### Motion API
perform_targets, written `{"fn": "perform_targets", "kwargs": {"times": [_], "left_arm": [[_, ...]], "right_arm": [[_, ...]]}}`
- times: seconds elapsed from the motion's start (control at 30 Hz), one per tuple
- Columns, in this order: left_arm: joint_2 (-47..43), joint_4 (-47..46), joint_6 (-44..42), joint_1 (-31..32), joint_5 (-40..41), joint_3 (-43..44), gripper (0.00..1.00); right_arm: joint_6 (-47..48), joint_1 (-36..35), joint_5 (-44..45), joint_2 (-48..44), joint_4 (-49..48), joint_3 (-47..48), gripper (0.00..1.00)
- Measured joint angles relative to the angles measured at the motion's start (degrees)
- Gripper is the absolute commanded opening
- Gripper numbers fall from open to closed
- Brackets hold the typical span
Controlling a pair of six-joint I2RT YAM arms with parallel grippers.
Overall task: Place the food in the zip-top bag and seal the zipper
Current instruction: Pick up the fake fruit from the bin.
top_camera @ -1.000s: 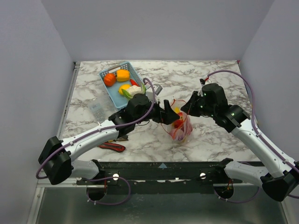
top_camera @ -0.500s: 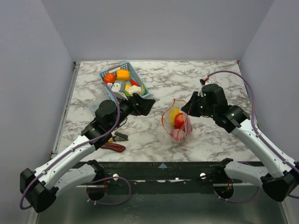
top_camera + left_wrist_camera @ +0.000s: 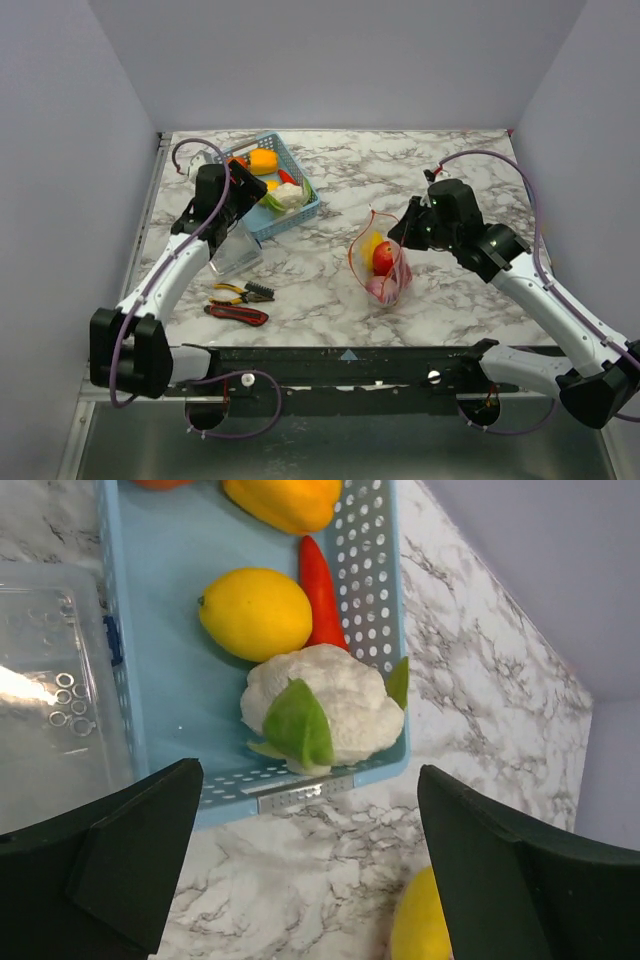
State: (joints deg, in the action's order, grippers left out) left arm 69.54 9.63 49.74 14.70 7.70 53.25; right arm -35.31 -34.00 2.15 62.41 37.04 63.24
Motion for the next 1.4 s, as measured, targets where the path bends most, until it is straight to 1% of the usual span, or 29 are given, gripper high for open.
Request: {"fn": "perform_targets", "kwargs": {"times": [0.1, 0.2, 0.37, 0.43, 0.5, 0.53, 0.57, 0.7, 0.9, 0.93, 1.1, 1.17, 1.33, 1.4], "left_arm": [[7.7, 0.9, 6.4, -4.8, -4.7, 3.3, 0.88], [16.7, 5.0, 11.9, -7.2, -7.1, 12.2, 0.88], [30.8, 15.0, 21.5, -7.7, -8.3, 31.5, 0.88], [35.0, 21.1, 25.6, -7.7, -8.0, 38.1, 0.88], [38.2, 25.7, 29.2, -7.6, -7.1, 42.4, 0.87], [39.2, 27.4, 31.7, -7.6, -5.9, 43.5, 0.88], [39.7, 28.7, 32.2, -7.6, -5.6, 43.9, 0.88], [41.2, 34.1, 38.9, -7.6, -2.3, 44.0, 0.89], [44.4, 37.0, 46.9, -7.2, -1.2, 44.3, 0.9], [45.4, 37.6, 47.8, -7.0, -1.1, 45.0, 0.91], [54.1, 43.6, 51.6, -4.8, 1.7, 56.0, 0.9], [55.9, 44.9, 52.7, -4.3, 2.3, 58.6, 0.9], [57.8, 47.5, 55.8, -3.7, 3.4, 60.3, 0.88], [58.5, 48.0, 56.8, -3.7, 3.5, 60.3, 0.85]], "right_arm": [[0.4, 0.0, 0.2, 0.4, 0.2, 0.0, 0.01], [0.4, 0.0, 0.7, 0.6, 0.7, 0.0, 0.01], [0.5, 0.0, 1.4, 0.7, 2.0, 0.3, 0.01], [0.5, 0.0, 1.5, 0.7, 2.3, 0.4, 0.01], [0.4, 0.0, 1.5, 0.7, 2.6, 0.5, 0.01], [0.4, 0.0, 1.5, 0.7, 2.7, 0.5, 0.01], [0.4, 0.0, 1.5, 0.7, 2.9, 0.5, 0.01], [0.4, 0.0, 1.5, 1.0, 3.1, 1.0, 0.0], [0.6, 0.0, 1.5, 2.7, 3.1, 1.3, 0.01], [0.7, 0.0, 1.5, 3.1, 3.1, 1.3, 0.01], [0.9, 0.0, 1.5, 4.6, 3.1, 1.4, 0.0], [1.1, 0.0, 1.5, 4.7, 3.3, 1.6, 0.01], [1.7, 0.0, 1.7, 4.7, 3.5, 2.4, 0.01], [1.9, 0.0, 1.7, 4.7, 3.7, 2.4, 0.01]]}}
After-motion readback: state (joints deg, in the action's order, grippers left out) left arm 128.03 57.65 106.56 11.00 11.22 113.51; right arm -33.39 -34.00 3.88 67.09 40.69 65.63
